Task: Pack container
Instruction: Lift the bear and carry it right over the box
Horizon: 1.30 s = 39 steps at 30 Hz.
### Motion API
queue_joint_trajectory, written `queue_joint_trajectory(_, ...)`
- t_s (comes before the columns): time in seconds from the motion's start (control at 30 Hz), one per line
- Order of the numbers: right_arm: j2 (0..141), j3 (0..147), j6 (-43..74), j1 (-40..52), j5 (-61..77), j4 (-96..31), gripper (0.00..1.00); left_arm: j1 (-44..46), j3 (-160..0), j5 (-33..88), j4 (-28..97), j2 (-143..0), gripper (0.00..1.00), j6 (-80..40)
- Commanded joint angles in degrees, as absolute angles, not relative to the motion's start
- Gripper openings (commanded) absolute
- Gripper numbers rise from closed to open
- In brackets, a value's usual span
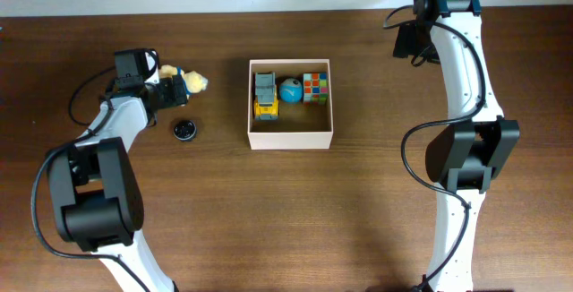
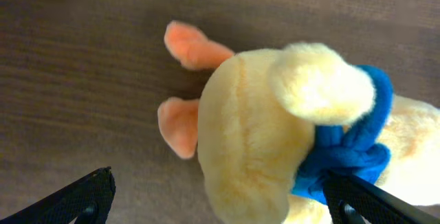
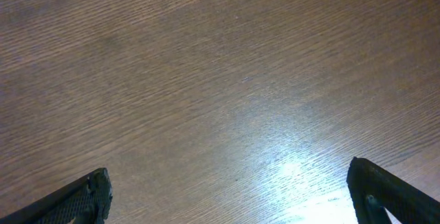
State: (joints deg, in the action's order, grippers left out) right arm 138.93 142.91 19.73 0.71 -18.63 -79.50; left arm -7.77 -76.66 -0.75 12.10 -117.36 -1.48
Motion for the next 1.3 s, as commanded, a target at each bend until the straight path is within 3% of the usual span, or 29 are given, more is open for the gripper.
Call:
queue_joint_trajectory(0.0, 139.20, 142.71, 20.64, 0.30, -19.55, -79.53, 0.99, -7.60, -77.30, -1.30, 9.63, -117.69, 0.98, -0.38)
queue_joint_trajectory(0.13, 139.20, 142.71, 20.64, 0.30, -19.55, -79.53, 0.99, -7.60, -77.30, -1.30, 7.66, -117.69, 0.89, -0.38)
queue_joint_trajectory(0.2, 139.20, 142.71, 20.64, 0.30, -19.55, -79.53, 0.99, -7.60, -77.30, -1.28, 7.49, -117.69, 0.75, -0.38)
queue_joint_trajectory(0.3, 139.20, 142.71, 20.64, 0.30, -19.55, -79.53, 0.99, -7.60, -77.30, -1.28, 7.99, -117.69, 0.36, -0.40)
queue_joint_trajectory(0.57, 139.20, 142.71, 20.64, 0.30, -19.55, -79.53, 0.99, -6.42, -77.30, -1.26, 8.97, -117.69, 0.02, -0.40)
queue_joint_trajectory(0.9, 139.20, 142.71, 20.64, 0.30, -19.55, -79.53, 0.99, -1.02, -78.85, -1.61, 9.21, -116.16, 0.02, -0.36)
queue_joint_trajectory(1.27, 139.20, 142.71, 20.64, 0.30, -19.55, -79.53, 0.99, 1.23, -80.58, -10.61, 10.04, -104.71, 0.02, -0.36)
